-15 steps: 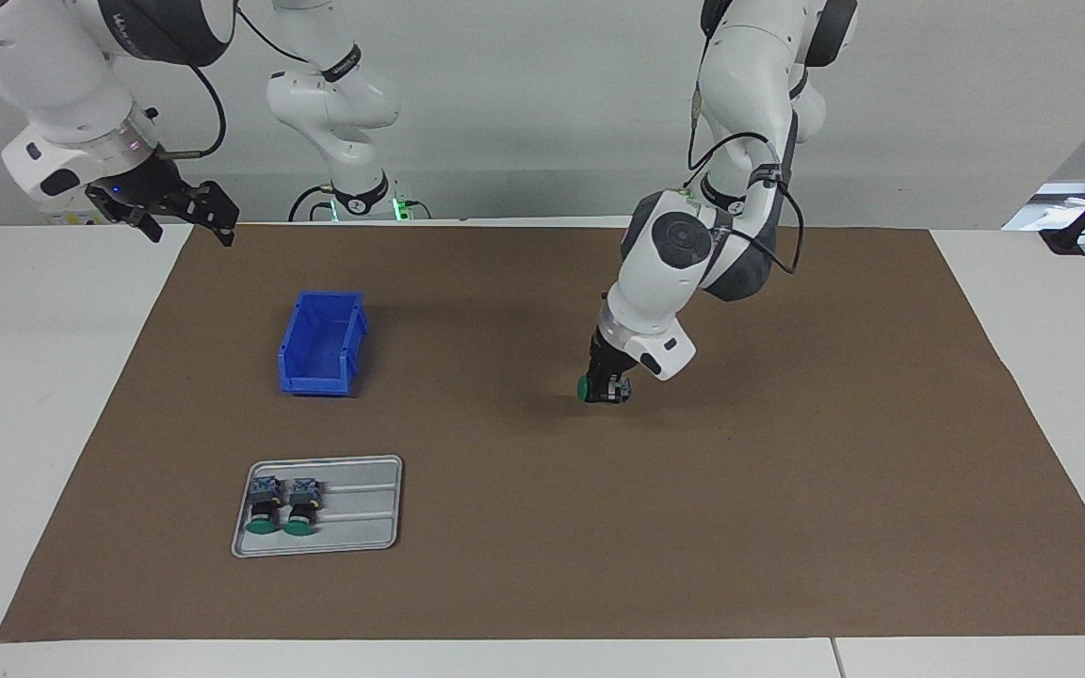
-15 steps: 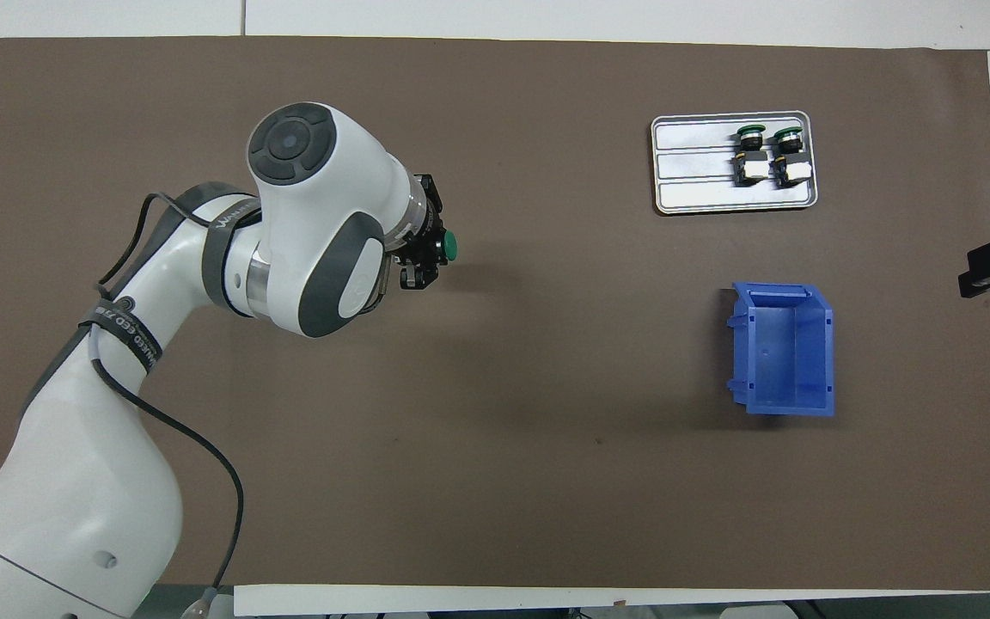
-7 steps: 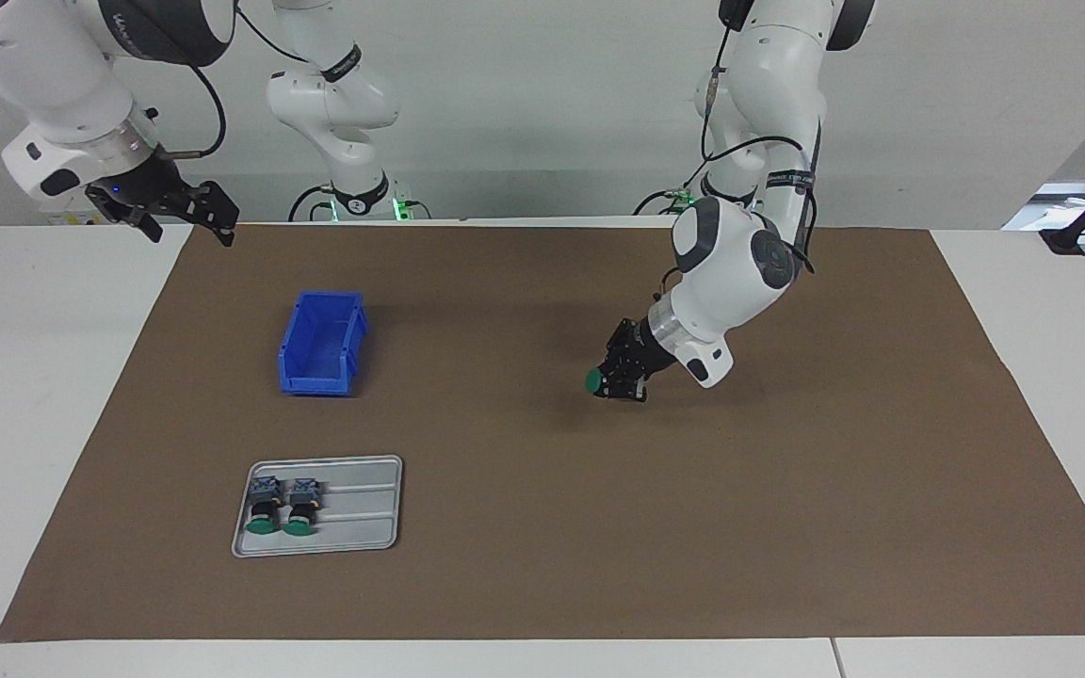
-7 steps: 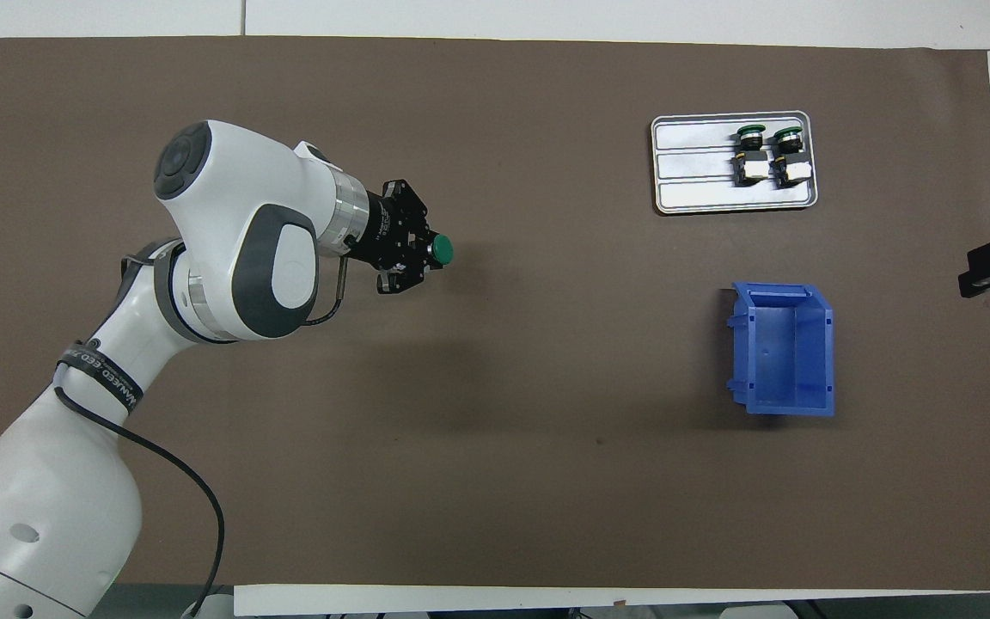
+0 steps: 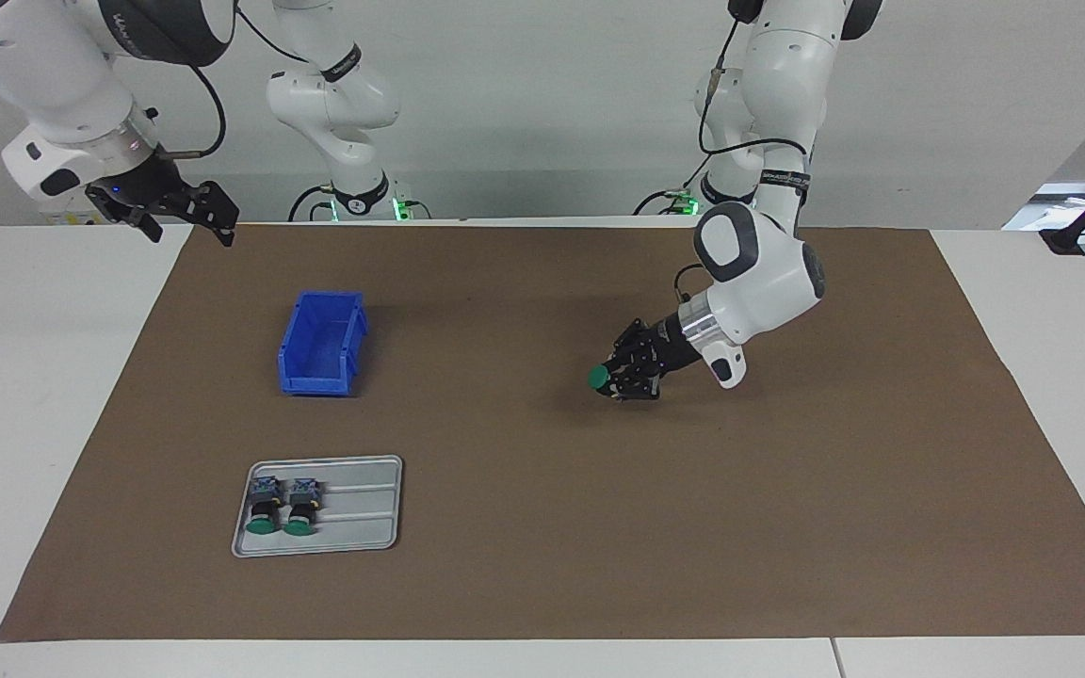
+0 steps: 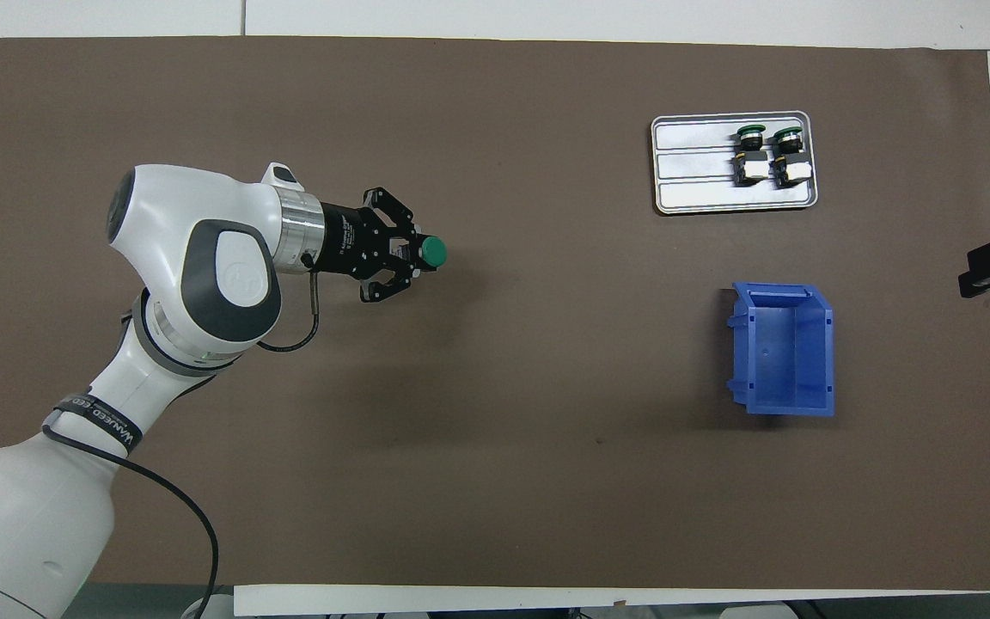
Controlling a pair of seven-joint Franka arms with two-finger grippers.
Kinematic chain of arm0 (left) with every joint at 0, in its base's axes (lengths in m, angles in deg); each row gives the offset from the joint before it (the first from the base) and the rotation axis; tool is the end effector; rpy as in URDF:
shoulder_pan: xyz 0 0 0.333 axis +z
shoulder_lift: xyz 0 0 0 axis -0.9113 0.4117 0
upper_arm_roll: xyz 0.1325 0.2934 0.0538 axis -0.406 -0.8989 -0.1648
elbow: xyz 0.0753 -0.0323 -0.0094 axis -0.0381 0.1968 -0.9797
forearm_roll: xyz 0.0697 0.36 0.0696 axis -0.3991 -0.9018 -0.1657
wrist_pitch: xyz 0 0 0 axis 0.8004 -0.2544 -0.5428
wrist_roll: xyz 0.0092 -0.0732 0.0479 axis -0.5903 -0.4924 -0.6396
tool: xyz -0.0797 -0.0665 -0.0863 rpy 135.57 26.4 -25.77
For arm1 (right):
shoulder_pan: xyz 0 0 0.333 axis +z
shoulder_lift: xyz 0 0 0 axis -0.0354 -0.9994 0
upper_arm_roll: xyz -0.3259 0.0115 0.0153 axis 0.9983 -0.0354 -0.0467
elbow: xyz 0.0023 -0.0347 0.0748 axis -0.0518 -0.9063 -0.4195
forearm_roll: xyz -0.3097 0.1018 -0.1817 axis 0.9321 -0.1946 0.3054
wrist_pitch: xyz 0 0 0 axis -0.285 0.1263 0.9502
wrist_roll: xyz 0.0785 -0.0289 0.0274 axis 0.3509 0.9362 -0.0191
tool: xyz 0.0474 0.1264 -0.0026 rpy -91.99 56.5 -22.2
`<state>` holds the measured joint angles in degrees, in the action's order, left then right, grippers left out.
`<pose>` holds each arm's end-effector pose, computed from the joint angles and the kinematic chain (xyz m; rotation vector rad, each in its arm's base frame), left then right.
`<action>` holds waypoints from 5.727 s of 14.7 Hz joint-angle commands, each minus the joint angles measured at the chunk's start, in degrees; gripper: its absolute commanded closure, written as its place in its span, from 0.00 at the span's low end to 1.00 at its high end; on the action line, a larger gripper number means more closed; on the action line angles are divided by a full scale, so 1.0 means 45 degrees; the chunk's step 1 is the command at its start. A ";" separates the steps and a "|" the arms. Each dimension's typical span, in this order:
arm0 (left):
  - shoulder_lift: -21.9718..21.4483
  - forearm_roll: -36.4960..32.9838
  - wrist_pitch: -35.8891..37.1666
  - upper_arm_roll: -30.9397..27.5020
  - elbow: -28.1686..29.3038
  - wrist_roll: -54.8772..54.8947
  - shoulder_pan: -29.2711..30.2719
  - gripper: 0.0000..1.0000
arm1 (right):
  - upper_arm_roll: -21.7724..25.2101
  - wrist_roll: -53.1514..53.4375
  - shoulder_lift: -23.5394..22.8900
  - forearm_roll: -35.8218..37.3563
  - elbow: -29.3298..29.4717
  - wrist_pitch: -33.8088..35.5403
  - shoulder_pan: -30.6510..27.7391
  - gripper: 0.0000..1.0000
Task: Place and press button with both arms
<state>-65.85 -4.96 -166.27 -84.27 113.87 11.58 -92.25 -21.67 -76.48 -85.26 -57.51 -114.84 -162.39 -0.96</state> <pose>0.5241 -0.3012 0.3524 1.9048 1.6277 -0.7585 0.4952 -0.0606 0.5958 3.0961 -0.1223 -0.2693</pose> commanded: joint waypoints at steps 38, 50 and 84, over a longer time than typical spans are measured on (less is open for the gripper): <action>0.0296 0.9348 0.3747 0.0068 0.4363 0.9908 0.1664 0.80 | -0.0020 -0.0277 0.0166 0.0065 -0.0130 0.0011 -0.0039 0.01; 0.0296 0.9660 0.3220 0.0068 0.4597 1.0318 0.1391 0.69 | -0.0020 -0.0277 0.0166 0.0065 -0.0130 0.0011 -0.0039 0.01; -0.1635 0.7521 0.1522 -0.0050 0.4500 0.7142 0.1098 0.00 | -0.0020 -0.0277 0.0166 0.0065 -0.0130 0.0011 -0.0039 0.01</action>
<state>-69.65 33.88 -157.20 -83.86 133.36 49.09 -86.18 -21.67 -76.48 -85.26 -57.51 -114.84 -162.39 -0.96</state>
